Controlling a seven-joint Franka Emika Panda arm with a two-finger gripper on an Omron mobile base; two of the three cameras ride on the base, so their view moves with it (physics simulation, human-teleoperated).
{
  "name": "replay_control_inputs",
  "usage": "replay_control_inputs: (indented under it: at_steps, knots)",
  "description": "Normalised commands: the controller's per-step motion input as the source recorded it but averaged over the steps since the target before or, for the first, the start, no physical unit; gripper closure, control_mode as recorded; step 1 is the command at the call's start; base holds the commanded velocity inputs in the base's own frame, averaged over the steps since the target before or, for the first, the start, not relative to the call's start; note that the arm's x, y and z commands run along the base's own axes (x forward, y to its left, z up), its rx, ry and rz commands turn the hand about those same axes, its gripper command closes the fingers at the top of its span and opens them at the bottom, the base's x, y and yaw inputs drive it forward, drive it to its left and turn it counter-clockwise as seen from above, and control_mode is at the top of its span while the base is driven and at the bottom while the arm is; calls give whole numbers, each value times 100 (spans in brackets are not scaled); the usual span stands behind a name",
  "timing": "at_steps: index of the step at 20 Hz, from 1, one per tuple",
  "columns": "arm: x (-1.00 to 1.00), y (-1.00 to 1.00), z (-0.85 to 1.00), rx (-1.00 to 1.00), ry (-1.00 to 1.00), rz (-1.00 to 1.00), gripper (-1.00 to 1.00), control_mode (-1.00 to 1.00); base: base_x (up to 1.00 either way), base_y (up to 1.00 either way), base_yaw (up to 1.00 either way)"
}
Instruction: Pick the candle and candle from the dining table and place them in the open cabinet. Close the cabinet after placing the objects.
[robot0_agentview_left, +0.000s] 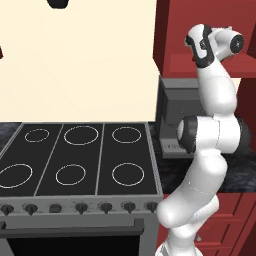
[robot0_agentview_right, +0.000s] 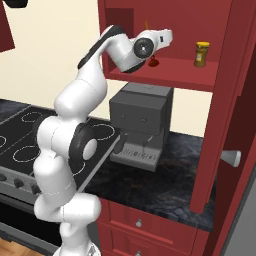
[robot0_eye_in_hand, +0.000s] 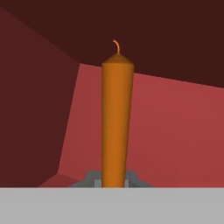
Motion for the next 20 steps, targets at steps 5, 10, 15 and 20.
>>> replay_control_inputs:
  at_steps: [5,10,15,20]
  knots:
    - [14,0,0,0,0,0,-100,-100,0,0,0]
    - [0,-17,0,0,0,0,-100,-100,0,0,0]
    - [-12,-21,0,0,0,0,-100,-100,0,0,0]
    - [-57,-22,0,0,0,-1,-100,-100,0,0,0]
